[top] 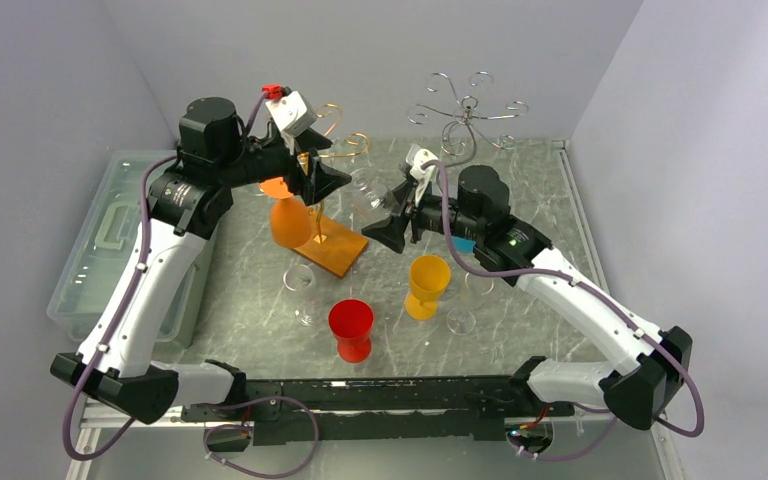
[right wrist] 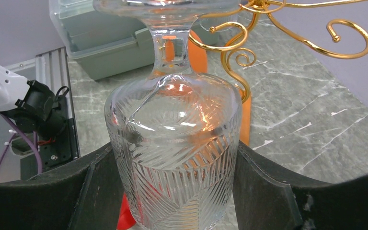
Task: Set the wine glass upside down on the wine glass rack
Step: Turn the wine glass upside down at the wine rack.
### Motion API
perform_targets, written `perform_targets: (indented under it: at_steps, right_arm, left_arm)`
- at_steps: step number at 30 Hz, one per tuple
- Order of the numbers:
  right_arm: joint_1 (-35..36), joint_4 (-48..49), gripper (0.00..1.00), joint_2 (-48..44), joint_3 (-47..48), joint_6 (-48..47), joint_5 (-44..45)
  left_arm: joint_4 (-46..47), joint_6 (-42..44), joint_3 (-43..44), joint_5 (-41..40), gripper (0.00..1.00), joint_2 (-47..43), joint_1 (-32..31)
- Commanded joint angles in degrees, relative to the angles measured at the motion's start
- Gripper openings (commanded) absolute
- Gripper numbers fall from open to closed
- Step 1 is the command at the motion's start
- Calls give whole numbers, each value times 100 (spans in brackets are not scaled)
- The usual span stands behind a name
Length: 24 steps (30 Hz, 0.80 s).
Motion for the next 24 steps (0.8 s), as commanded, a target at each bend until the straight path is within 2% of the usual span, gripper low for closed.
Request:
perform_targets:
  at_steps: [1,8,10,12,18,24]
  right_arm:
    - [-65,1398,0,-392,125,129,-128]
    - [-284,1669,0,-505,-66,337,-72]
    - [-327,1637,0,-448,-96,280,26]
    - [-350,1582,0,-324,-75,243,61]
    - [-360,1678,0,98,45,-10,66]
    - [-360,1809,0,481,167,3,-93]
  left_arm:
    - [-445,245,-135,91,84,-87,-101]
    - [-593,442,-275,16,84,-194,-149]
    - [-539,428,-212,-138,87,-218,-149]
    - [-476,345,20,-367,93,-223,-149]
    - [-942,81,1222,-997,97,-77,-149]
    - [-1518,196,1824,-1852,98,-110,-149]
